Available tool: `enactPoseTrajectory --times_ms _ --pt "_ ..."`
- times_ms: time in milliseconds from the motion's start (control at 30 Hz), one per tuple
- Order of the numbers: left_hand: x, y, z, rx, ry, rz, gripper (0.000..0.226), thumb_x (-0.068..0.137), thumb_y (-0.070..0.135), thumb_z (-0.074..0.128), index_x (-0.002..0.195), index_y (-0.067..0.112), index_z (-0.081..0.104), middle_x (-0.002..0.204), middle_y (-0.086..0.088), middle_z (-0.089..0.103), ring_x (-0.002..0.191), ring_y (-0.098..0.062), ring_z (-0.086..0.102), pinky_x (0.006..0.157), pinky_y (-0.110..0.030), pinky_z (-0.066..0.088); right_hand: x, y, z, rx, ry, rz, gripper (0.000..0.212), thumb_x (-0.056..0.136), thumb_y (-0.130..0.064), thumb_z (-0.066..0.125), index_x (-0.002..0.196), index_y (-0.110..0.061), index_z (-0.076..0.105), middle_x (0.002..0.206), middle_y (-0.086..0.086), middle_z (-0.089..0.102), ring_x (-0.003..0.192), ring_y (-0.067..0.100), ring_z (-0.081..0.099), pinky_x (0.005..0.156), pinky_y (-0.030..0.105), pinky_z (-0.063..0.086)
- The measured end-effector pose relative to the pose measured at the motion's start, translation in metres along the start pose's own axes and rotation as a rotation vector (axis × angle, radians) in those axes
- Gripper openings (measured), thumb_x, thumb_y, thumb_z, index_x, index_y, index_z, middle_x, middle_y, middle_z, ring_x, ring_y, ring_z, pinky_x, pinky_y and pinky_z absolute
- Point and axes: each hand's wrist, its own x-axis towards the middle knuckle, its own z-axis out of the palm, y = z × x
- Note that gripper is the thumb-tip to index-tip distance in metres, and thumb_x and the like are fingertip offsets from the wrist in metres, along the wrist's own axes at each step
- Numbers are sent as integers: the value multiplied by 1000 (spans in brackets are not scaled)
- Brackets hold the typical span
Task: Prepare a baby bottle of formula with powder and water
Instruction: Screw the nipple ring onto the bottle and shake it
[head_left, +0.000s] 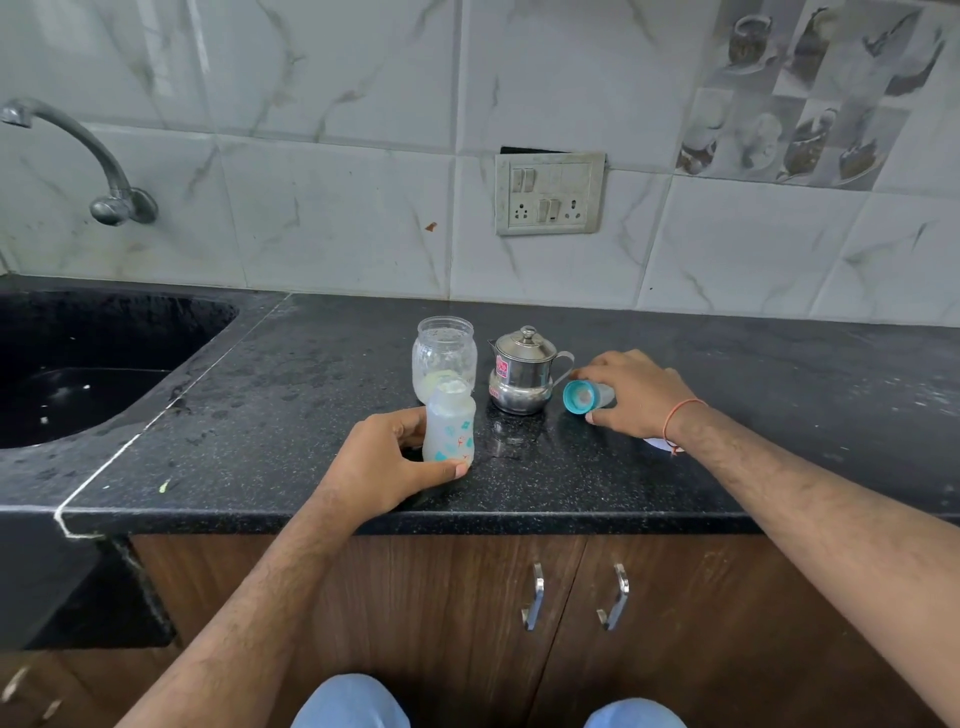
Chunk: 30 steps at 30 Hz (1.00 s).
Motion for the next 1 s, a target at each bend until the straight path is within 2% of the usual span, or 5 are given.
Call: enactPoseTrajectory --times_ms 267,400,600,800,1000 --pt "0 1 0 -16 0 5 61 76 33 101 132 36 76 116 29 79 110 11 73 107 -25 57 -13 16 2 428 219 46 54 78 -43 89 127 -32 69 132 -12 69 124 14 61 104 32 45" --pt "1 0 0 -22 -11 17 59 77 33 100 130 36 76 116 29 79 111 10 73 108 -25 57 -37 10 -1 675 290 -28 54 78 -40 92 127 -39 69 127 -21 73 123 4 67 112 37 50" --pt "0 0 0 -24 -14 12 57 78 32 100 130 37 76 115 30 79 110 12 73 106 -21 56 -45 -45 -34 681 193 -184 52 77 -37 94 124 -40 72 116 -22 76 110 -4 69 96 25 59" --pt "0 1 1 -15 2 3 64 77 33 100 136 33 75 116 27 80 109 12 73 106 -22 57 -18 -104 -50 532 106 -309 56 77 -44 91 128 -35 72 122 -16 69 108 -2 65 86 15 48" --pt "0 1 0 -9 0 3 61 77 31 100 134 33 76 112 28 80 106 14 73 103 -19 57 -4 -129 -48 730 26 -312 52 77 -35 94 126 -36 75 119 -8 75 103 7 69 95 27 53"
